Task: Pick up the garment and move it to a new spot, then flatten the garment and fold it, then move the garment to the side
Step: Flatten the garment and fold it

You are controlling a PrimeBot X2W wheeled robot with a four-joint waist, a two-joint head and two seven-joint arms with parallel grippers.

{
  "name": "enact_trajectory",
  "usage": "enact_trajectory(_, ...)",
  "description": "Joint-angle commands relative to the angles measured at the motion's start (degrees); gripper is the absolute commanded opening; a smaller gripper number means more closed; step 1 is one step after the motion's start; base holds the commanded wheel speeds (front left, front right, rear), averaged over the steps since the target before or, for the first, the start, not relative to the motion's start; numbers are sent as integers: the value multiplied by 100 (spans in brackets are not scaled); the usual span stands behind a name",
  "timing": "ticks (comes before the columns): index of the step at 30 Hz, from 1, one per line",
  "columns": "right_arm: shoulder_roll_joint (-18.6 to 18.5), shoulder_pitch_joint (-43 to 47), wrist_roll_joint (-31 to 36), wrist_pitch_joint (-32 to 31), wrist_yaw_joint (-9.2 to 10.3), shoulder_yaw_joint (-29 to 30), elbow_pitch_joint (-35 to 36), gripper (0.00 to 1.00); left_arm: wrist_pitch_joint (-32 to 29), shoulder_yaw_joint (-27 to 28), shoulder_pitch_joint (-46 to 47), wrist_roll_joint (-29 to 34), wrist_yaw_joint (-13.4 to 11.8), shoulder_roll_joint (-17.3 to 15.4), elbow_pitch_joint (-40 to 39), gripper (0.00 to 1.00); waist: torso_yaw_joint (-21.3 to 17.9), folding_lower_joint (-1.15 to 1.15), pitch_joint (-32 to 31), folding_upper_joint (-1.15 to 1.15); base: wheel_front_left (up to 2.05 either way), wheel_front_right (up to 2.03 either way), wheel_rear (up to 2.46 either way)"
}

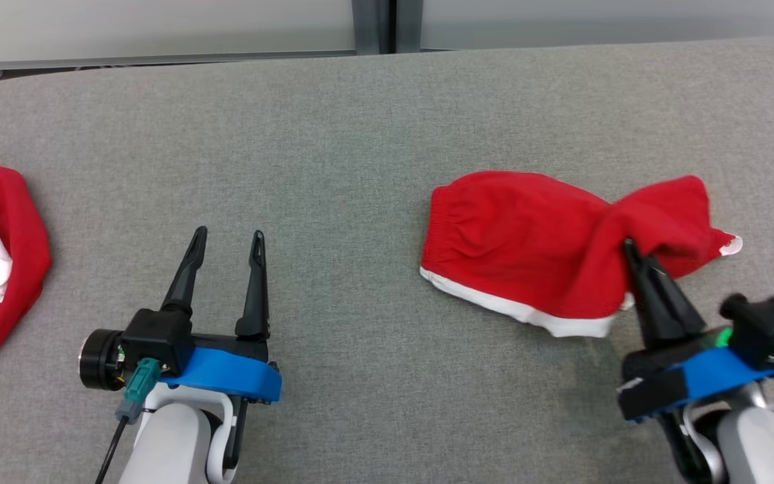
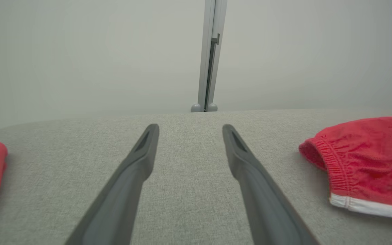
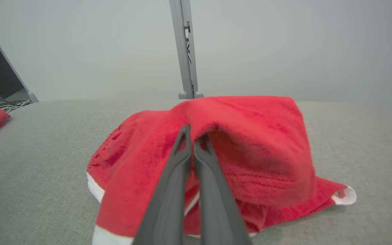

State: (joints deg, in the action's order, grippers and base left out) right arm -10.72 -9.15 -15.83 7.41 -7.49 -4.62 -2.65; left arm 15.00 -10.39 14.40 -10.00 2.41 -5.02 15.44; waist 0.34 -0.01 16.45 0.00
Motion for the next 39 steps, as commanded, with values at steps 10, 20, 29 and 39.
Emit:
enact_trajectory(10,122,-1240,-214,-213,-1,-1441,-982,0,26,-128,232,4,65,89,40,100,345,1,252,0,0,0,0)
enact_trajectory(20,134,-1995,-477,540,-1,-1872,-1995,100,26,-111,258,16,56,139,45,100,390,1,368,0,0,0,0)
enact_trajectory(29,-324,-1386,-594,773,-1,-1324,-1001,100,26,-4,96,81,47,99,54,100,198,1,191,0,0,0,0)
enact_trajectory(39,-261,-81,-79,746,-1,305,-163,100,26,200,-127,139,-29,-7,-82,100,24,1,-105,0,0,0,0)
